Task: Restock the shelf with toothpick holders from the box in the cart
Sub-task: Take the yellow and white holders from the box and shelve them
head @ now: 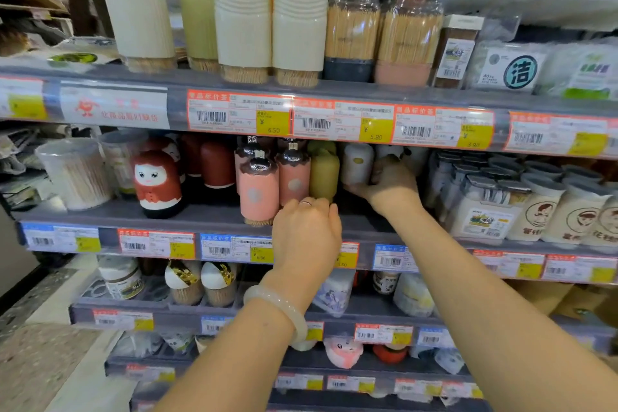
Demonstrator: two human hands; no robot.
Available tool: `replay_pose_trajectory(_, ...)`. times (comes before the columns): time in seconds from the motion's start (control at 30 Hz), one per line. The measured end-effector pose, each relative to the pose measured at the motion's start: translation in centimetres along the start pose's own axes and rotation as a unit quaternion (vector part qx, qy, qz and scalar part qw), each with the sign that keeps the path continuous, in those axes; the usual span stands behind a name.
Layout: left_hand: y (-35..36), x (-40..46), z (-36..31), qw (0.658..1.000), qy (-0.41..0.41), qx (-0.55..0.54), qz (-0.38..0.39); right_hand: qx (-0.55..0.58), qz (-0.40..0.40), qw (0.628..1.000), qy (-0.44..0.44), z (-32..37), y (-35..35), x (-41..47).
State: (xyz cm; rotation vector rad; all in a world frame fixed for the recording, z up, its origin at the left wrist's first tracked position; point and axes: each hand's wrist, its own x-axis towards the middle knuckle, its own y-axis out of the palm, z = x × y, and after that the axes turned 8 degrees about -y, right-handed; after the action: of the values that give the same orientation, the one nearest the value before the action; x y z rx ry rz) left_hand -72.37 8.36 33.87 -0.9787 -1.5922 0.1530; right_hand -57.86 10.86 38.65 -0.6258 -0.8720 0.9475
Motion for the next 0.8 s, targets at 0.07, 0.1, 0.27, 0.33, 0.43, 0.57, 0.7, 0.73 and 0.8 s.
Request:
replay_pose_trajectory(0.07, -0.1, 0.0, -0.1, 1.000, 0.007, -0.003, -0.004, 0.021, -0.026, 0.999, -0.031, 0.1, 0.3, -1.2)
replay_pose_trajectory(0.1, 0.0, 0.0, -0.1, 1.000, 0.012, -0.006, -0.006, 0.041, -0.044, 0.997, -0.042, 0.2, 0.5, -1.7)
replay_pose_trajectory(0.27, -0.5, -0.3, 0.2, 0.998, 0.039, -0.045, -0.006, 0.160, -0.063, 0.983, -0.065, 2.4, 1.0, -2.1)
replay_pose_trajectory(0.33, -0.6, -0.5, 0.8, 0.997, 0.034, -0.069, 0.007, 0.199, -0.028, 0.978, -0.060, 3.0, 1.7, -1.7)
replay_pose_trajectory(0.43, -0.9, -0.7, 1.5, 0.997, 0.039, -0.067, 0.008, 0.201, -0.001, 0.979, -0.030, 3.1, 2.8, -1.7)
replay_pose_trajectory(0.57, -1.2, -1.0, 1.7, 0.997, 0.062, -0.053, 0.000, 0.169, 0.023, 0.985, -0.017, 2.8, 2.9, -0.9)
replay_pose_trajectory(0.7, -1.5, -1.1, 1.9, 0.995, 0.081, -0.055, -0.007, 0.124, 0.035, 0.991, -0.025, 2.6, 2.6, -0.1)
replay_pose_trajectory(0.73, -1.7, -1.1, 1.8, 0.995, 0.083, -0.054, -0.010, 0.126, 0.035, 0.991, -0.031, 2.5, 2.6, -0.1)
replay_pose_trajectory(0.8, -1.9, -1.1, 1.9, 0.994, 0.093, -0.053, -0.017, 0.121, 0.040, 0.991, -0.037, 2.1, 2.4, -0.1)
